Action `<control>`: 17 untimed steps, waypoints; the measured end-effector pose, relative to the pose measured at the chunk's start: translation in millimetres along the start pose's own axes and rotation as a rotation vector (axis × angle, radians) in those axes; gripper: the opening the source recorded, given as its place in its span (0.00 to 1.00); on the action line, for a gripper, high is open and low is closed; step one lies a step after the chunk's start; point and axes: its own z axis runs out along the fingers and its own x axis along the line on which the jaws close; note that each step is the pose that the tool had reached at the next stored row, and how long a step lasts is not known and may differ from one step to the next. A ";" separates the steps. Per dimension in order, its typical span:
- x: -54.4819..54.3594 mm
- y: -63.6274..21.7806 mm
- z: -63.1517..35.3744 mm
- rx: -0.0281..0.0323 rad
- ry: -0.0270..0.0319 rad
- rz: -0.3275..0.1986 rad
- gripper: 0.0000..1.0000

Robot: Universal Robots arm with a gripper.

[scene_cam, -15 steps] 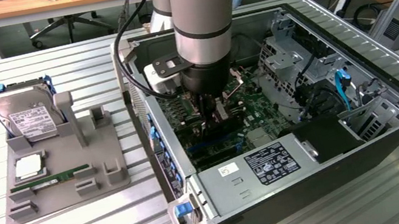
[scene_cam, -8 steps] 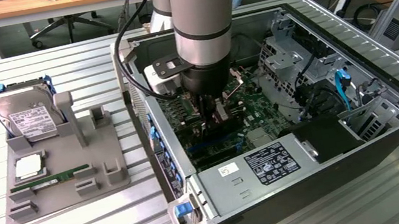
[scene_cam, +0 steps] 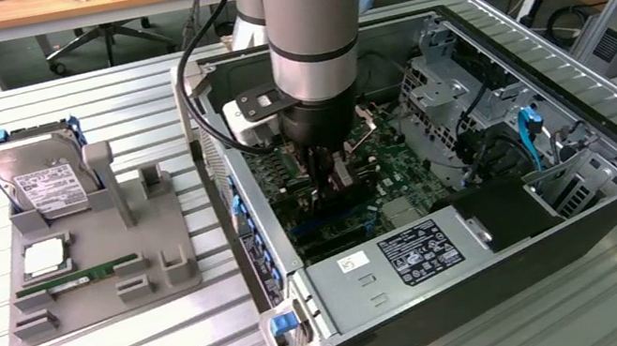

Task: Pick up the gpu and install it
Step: 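Insert the gpu into the slot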

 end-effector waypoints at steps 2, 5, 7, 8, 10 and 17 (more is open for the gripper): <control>0.0 0.0 0.1 0.0000 0.0001 0.000 0.27; -0.1 0.1 1.1 0.0002 -0.0002 0.000 0.27; -0.1 0.1 1.7 0.0001 -0.0001 0.000 0.27; -0.1 0.2 2.1 0.0000 -0.0001 0.000 0.27; -0.1 0.3 2.9 -0.0002 0.0002 0.000 0.27; -0.3 0.3 3.7 0.0005 -0.0010 0.000 0.28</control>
